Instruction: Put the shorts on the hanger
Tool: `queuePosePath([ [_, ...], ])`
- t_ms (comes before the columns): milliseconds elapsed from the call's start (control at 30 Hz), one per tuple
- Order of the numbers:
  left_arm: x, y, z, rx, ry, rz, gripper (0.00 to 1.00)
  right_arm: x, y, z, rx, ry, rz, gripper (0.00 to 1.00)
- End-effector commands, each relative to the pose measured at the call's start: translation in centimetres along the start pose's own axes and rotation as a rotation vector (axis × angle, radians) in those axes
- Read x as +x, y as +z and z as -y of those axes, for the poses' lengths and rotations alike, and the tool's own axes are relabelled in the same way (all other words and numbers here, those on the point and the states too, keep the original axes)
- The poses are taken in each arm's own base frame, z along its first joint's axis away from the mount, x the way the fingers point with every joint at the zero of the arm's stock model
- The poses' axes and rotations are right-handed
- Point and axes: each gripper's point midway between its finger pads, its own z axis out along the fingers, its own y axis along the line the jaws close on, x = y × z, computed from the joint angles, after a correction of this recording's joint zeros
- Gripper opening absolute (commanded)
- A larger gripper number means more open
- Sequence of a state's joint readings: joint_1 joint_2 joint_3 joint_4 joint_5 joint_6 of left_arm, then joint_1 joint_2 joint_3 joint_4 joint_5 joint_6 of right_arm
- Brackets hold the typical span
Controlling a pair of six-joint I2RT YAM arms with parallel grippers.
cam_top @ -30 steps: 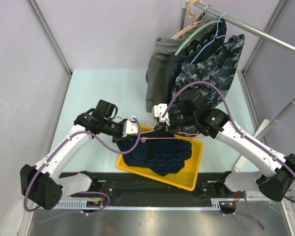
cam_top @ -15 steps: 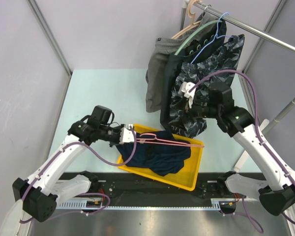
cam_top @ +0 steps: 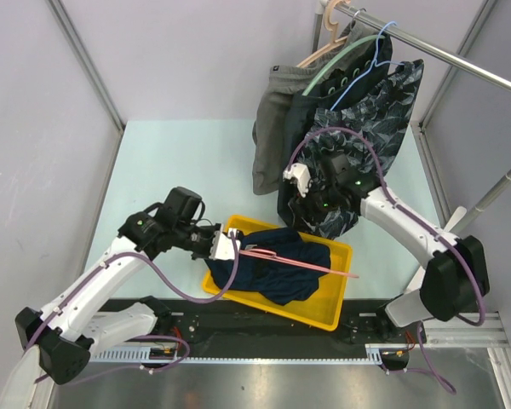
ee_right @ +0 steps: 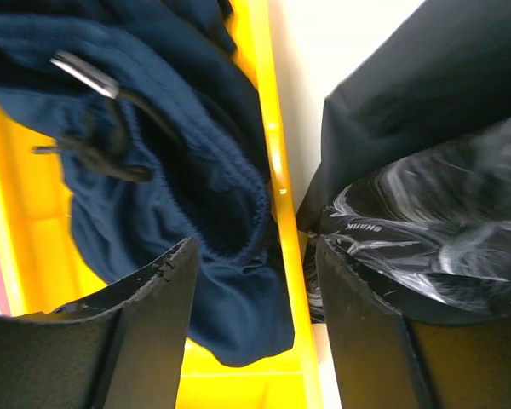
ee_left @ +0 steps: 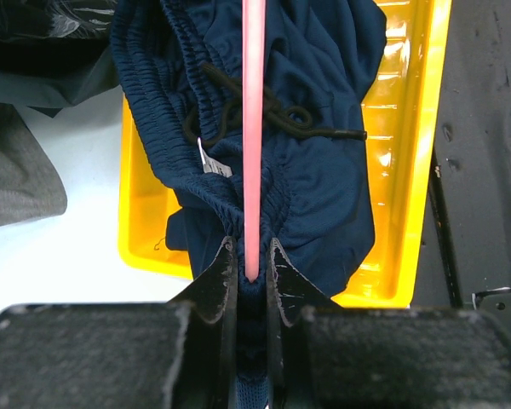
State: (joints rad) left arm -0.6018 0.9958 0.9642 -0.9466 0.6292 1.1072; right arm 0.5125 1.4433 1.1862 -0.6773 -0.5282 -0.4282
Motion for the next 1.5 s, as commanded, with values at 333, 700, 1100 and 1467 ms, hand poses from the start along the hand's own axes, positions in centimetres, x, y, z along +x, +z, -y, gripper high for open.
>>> queuePosePath([
  [333, -2.0, -1.7, 0.0, -0.045, 0.013, 0.039, 0.00, 4.2, 5.3, 2.2, 0.144, -0.032, -0.140, 0.59],
  [700, 0.4, -3.2, -1.0, -0.136, -0.112, 0.036, 0.00, 4.7, 0.7, 1.3, 0.170, 0.006, -0.102, 0.00],
  [1100, 2.9, -6.6, -3.5, -0.228, -0.192, 0.014, 0.00, 5.4, -8.7, 3.7, 0.356, 0.097, 0.021, 0.00],
  [1467, 6.5, -8.1, -4.4, -0.250, -0.210, -0.107, 0.00, 8.3, -13.7, 6.2, 0.453, 0.196, 0.080, 0.00],
])
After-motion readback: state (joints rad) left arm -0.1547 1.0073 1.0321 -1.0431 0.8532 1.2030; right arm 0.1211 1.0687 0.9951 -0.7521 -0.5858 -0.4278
